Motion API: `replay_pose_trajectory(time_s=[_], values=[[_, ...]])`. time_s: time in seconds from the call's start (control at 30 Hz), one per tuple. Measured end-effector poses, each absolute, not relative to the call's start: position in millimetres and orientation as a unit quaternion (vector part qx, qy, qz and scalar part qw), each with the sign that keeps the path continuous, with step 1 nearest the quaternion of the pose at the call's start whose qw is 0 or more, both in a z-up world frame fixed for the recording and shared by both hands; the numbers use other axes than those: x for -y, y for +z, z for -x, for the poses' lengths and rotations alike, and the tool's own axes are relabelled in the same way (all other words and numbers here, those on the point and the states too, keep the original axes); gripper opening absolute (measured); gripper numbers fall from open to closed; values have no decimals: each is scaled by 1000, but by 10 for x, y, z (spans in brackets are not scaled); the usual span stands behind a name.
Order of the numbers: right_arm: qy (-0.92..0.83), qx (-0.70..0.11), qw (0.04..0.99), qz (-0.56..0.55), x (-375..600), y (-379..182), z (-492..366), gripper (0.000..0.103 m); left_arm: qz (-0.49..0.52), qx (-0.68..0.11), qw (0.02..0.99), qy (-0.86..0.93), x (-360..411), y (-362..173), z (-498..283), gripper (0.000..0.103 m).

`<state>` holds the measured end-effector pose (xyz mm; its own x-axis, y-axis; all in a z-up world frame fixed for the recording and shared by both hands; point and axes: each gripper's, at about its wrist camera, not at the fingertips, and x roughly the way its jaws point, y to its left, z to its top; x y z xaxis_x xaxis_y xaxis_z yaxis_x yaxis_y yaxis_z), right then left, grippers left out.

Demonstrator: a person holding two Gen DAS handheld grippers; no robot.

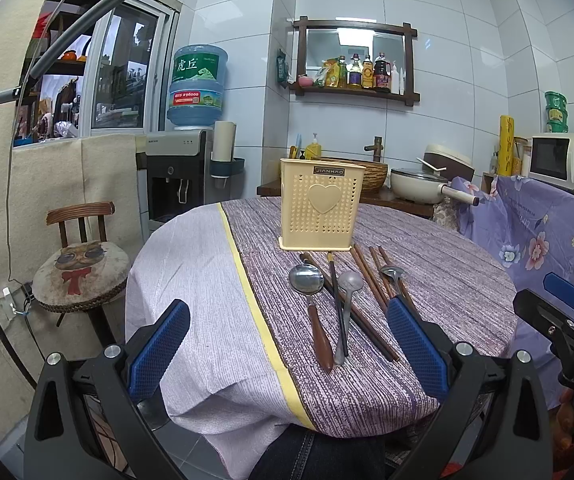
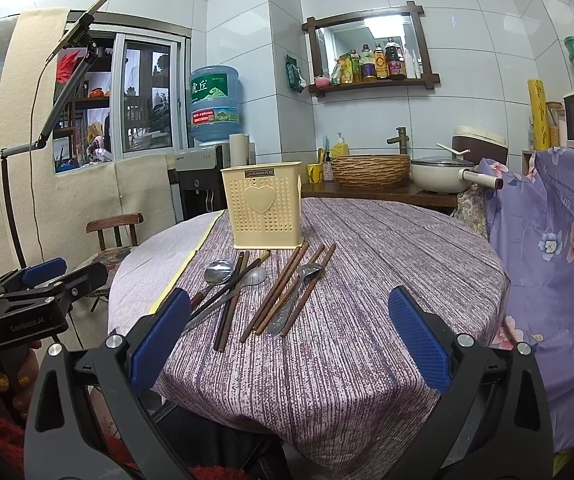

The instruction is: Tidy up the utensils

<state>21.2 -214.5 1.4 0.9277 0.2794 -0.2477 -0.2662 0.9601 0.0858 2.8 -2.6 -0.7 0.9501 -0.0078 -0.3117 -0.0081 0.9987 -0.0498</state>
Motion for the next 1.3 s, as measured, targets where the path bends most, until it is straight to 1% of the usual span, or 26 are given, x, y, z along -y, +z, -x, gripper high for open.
replay_pose_trajectory(time_s=[0.63, 0.9, 1.0, 1.23, 1.3], values=[[134, -145, 980, -24, 2129, -44, -282, 98, 18, -166, 986, 2, 63, -56, -50, 98], [108, -206, 972, -13, 2163, -98, -692, 98, -3, -183, 983, 6, 8, -53, -207, 98], [100, -235, 967, 5, 2168, -138, -918, 98, 2, -204, 979, 11, -78, -98, -309, 98], [94, -264, 960, 14, 2205, -126, -1358, 98, 0, -246, 969, 30, -265, -191, -541, 98], [99, -278, 956, -3, 2228, -116, -1508, 98, 11, -259, 965, 24, -297, -190, -634, 95]])
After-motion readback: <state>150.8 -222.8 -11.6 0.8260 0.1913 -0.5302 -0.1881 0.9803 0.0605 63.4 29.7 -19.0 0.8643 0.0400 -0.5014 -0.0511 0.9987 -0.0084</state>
